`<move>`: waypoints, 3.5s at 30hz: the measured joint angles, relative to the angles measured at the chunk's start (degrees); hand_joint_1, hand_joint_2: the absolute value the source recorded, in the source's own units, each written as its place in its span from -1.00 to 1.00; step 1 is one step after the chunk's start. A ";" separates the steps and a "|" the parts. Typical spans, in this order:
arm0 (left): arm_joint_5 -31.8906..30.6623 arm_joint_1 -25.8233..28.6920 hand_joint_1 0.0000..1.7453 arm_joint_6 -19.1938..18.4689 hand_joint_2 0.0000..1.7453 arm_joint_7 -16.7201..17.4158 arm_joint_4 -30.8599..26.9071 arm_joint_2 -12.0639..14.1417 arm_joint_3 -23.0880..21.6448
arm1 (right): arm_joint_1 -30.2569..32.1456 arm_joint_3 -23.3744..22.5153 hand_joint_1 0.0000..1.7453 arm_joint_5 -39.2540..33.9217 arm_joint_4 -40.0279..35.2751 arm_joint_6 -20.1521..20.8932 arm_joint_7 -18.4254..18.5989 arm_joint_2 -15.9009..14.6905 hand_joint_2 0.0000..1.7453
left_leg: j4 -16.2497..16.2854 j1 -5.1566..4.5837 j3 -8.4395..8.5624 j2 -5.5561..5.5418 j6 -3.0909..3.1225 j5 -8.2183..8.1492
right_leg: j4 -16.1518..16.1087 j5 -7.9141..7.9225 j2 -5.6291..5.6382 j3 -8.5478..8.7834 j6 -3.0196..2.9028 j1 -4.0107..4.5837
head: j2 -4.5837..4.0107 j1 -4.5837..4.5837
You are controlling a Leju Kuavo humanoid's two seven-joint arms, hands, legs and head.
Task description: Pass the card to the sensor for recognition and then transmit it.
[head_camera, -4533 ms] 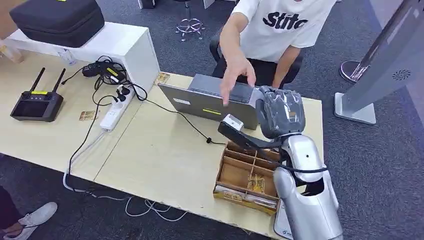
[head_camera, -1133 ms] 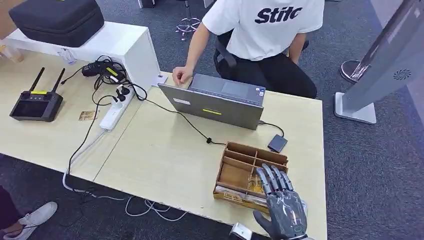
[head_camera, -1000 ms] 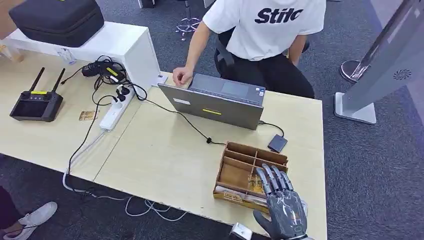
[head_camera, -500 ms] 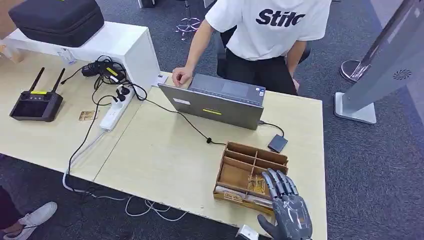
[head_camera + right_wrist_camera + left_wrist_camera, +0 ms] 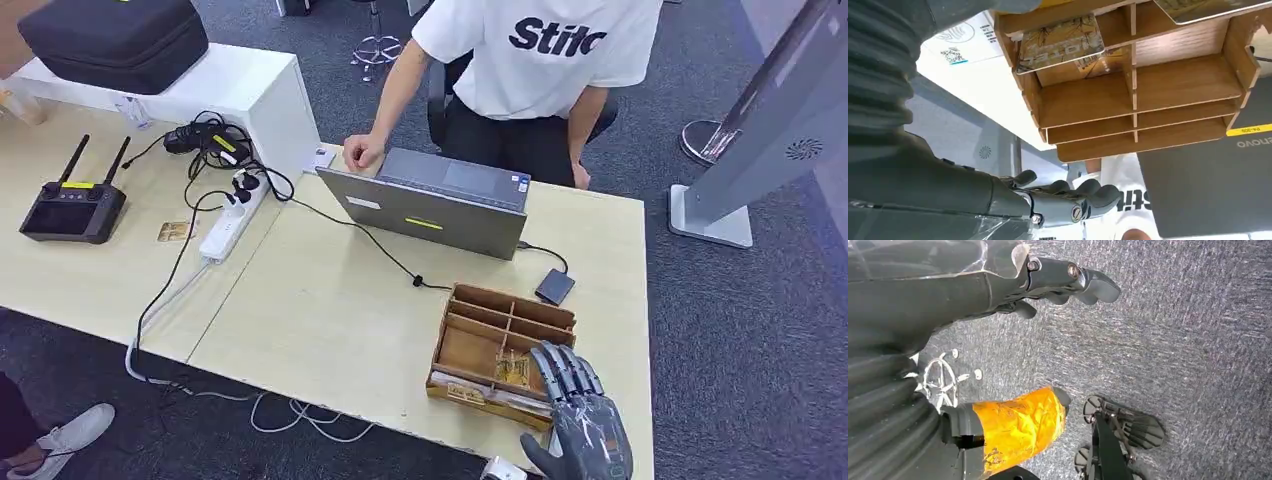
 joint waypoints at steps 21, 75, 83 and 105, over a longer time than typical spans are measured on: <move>-0.17 -0.01 -1.00 -0.15 1.00 -0.07 -0.46 -0.04 0.00 | -1.62 1.16 -1.00 3.87 3.60 1.07 1.90 -0.02 1.00 | 0.00 0.00 -0.01 -0.01 0.00 0.00 | 0.00 0.00 -0.01 0.00 0.00 0.00 | -0.02 0.00; -1.13 -0.03 -1.00 -0.11 1.00 -0.57 -0.46 0.02 0.00 | -7.67 -3.11 1.00 2.11 1.90 -1.94 1.14 3.80 1.00 | 0.00 0.00 0.01 0.08 0.01 0.02 | 0.00 0.04 0.04 0.00 -0.02 -0.01 | 0.00 0.02; -2.93 -0.06 -1.00 -0.13 1.00 -0.59 -0.46 0.22 -0.24 | -18.40 -7.19 1.00 -3.34 1.22 3.43 -1.44 7.39 1.00 | 0.01 0.00 0.02 0.09 -0.02 0.13 | 0.01 0.14 0.07 0.00 -0.01 0.00 | 0.00 0.02; -6.69 -1.08 -1.00 -0.98 1.00 -0.68 0.83 2.49 -3.04 | -43.13 -5.77 -1.00 -6.76 27.91 10.47 1.70 15.78 1.00 | 0.01 0.01 -0.03 0.11 -0.08 0.32 | 0.08 0.24 0.13 -0.05 -0.10 0.00 | 0.00 0.02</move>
